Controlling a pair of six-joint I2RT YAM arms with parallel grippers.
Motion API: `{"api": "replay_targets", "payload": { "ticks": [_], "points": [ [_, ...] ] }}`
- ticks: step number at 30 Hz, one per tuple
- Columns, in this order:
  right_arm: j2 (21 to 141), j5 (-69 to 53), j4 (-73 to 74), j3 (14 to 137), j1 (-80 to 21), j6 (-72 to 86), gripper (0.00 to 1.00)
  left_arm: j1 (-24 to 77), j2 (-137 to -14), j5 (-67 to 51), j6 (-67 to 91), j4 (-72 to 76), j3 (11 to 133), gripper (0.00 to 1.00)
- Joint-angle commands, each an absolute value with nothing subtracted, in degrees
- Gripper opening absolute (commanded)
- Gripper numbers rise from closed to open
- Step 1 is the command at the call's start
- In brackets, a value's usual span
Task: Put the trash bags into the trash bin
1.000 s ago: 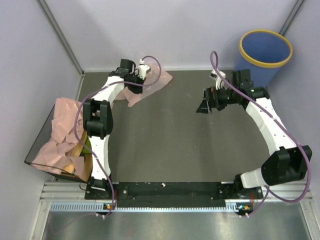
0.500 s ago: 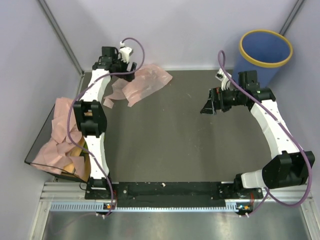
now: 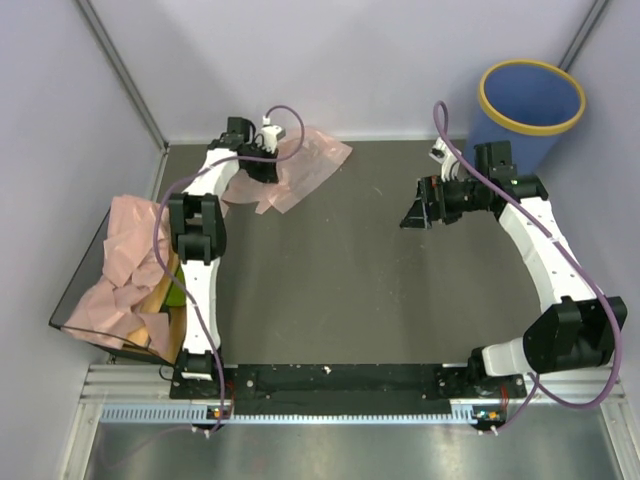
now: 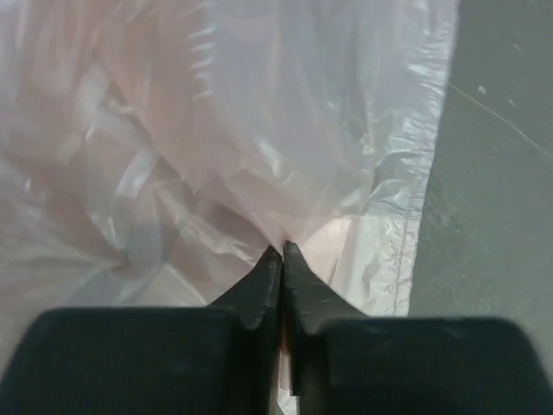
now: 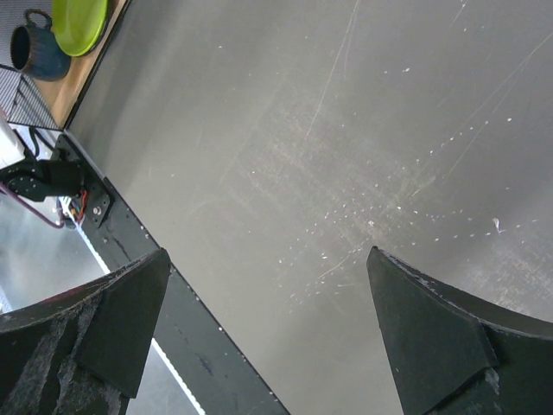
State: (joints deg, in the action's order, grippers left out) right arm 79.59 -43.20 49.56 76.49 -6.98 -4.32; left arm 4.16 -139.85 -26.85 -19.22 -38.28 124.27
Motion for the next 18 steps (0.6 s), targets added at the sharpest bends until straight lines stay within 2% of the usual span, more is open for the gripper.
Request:
{"api": "replay_targets", "payload": {
  "ticks": [1,5,10,16,18],
  "points": [
    [78.3,-43.1,49.7,77.7,-6.8,-4.3,0.99,7.0,-129.5,-35.7,-22.0,-40.3,120.2,0.0],
    [76.5,-42.2,50.5,78.0,-6.7,-4.6,0.99,12.9,-115.2,-41.7,-27.1,-42.4,105.9,0.0],
    [75.6,-41.0,51.5,78.0,-6.7,-5.4,0.99,25.1,-99.1,-42.4,-38.5,-53.4,84.6,0.0],
    [78.8,-38.8,53.1,78.7,-6.6,-7.6,0.99,38.2,-89.3,-39.7,-44.3,-57.0,61.6,0.0],
    [80.3,-39.4,53.1,78.8,-6.7,-7.8,0.99,40.2,-88.6,-39.3,-44.9,-58.2,58.5,0.0]
  ]
}}
